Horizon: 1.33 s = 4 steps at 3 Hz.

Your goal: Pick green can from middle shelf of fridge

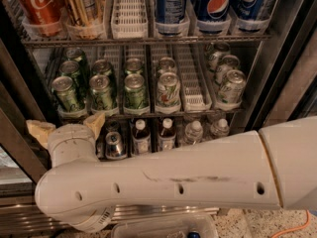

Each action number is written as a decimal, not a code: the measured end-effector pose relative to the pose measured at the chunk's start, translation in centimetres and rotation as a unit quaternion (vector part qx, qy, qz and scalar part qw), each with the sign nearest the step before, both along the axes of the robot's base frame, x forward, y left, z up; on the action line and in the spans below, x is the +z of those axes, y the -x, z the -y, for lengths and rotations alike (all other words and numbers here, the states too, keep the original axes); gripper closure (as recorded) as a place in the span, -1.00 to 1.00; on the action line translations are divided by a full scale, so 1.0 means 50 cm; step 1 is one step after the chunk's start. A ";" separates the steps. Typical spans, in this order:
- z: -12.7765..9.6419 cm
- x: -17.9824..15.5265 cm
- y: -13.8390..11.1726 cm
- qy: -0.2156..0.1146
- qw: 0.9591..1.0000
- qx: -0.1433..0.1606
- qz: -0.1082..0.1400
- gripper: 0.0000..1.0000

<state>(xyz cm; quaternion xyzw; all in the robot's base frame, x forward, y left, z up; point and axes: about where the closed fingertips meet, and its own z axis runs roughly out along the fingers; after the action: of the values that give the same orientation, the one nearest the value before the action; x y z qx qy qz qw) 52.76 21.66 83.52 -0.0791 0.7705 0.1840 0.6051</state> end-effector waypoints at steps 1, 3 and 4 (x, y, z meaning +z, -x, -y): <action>-0.005 -0.007 0.003 -0.002 1.000 0.011 0.000 -0.88; -0.026 -0.044 0.005 0.030 0.998 0.053 0.015 -0.80; -0.038 -0.061 -0.005 0.040 0.997 0.070 0.021 -0.48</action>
Offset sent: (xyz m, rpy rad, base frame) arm -0.0065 0.0115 -0.0203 -0.0506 -0.0288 0.1018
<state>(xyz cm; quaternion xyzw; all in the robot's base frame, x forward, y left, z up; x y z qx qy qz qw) 53.02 23.58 80.45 -0.1609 0.7570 0.1937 0.6030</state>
